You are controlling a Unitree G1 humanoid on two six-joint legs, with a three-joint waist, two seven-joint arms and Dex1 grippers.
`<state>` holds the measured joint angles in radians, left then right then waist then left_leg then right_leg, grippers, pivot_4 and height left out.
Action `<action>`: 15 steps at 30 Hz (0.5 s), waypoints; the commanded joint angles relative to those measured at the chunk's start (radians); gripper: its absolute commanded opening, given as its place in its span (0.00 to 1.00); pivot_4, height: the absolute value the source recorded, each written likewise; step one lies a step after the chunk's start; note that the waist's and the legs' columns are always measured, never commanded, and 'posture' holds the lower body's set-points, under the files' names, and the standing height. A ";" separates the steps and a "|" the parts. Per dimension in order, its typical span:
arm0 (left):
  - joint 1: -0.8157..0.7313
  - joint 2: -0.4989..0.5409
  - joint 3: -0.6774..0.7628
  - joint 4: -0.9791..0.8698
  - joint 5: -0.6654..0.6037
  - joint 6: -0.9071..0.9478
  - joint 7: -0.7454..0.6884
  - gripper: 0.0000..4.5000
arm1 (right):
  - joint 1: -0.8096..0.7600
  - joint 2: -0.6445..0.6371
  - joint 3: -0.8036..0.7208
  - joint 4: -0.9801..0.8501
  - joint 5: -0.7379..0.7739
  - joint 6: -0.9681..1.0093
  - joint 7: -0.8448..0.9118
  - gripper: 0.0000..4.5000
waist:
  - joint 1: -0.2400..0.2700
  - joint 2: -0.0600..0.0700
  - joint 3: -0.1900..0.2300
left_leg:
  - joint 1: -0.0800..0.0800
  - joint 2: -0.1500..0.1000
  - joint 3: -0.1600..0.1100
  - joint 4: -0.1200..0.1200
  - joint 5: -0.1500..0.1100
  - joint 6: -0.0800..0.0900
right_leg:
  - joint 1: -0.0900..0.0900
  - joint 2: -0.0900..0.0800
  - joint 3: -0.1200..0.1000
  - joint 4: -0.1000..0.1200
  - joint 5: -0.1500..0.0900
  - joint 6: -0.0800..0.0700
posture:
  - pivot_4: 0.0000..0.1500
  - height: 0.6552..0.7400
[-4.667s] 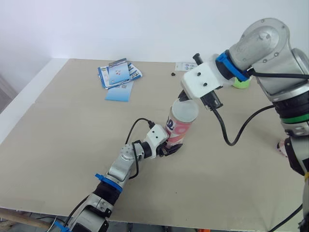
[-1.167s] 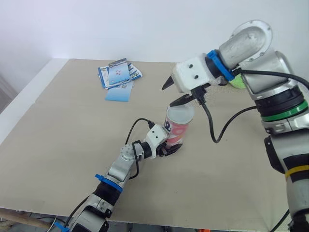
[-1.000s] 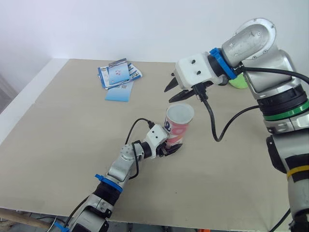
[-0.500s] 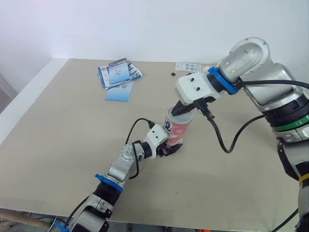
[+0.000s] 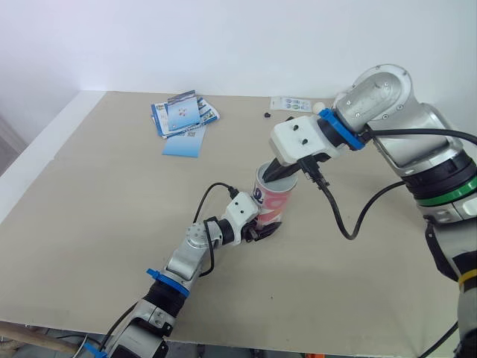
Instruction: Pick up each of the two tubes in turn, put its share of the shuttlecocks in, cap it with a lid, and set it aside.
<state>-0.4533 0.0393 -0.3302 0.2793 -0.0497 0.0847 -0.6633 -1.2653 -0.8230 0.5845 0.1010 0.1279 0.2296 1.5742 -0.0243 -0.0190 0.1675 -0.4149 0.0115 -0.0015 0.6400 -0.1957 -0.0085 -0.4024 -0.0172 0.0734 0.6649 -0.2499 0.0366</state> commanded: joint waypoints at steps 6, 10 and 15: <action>0.012 0.004 -0.010 0.026 0.011 0.021 -0.002 0.72 | 0.046 0.023 0.056 0.004 0.040 0.013 0.040 0.02 | 0.000 0.000 -0.001 | 0.002 0.000 0.000 0.000 0.000 0.000 | 0.001 0.000 0.000 0.000 0.000 0.000 | 1.00 1.00; 0.011 0.005 -0.010 0.026 0.012 0.020 -0.002 0.72 | 0.057 0.030 0.069 0.023 0.042 0.014 0.040 0.02 | 0.000 -0.001 -0.001 | 0.005 0.001 0.000 -0.001 0.000 0.000 | 0.004 0.000 0.000 0.000 -0.001 -0.001 | 1.00 1.00; 0.011 0.005 -0.012 0.026 0.013 0.018 -0.001 0.72 | 0.083 0.046 0.075 0.038 0.056 0.025 0.040 0.02 | 0.000 -0.004 -0.004 | 0.007 0.001 0.000 -0.002 0.000 0.000 | 0.006 0.001 0.000 0.000 -0.002 -0.001 | 1.00 1.00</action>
<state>-0.4508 0.0424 -0.3305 0.2874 -0.0495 0.0844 -0.6632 -1.2382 -0.7998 0.5798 0.1436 0.1708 0.2402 1.5707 -0.0246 -0.0227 0.1634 -0.4073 0.0128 -0.0013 0.6381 -0.1958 -0.0086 -0.3957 -0.0158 0.0732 0.6649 -0.2522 0.0359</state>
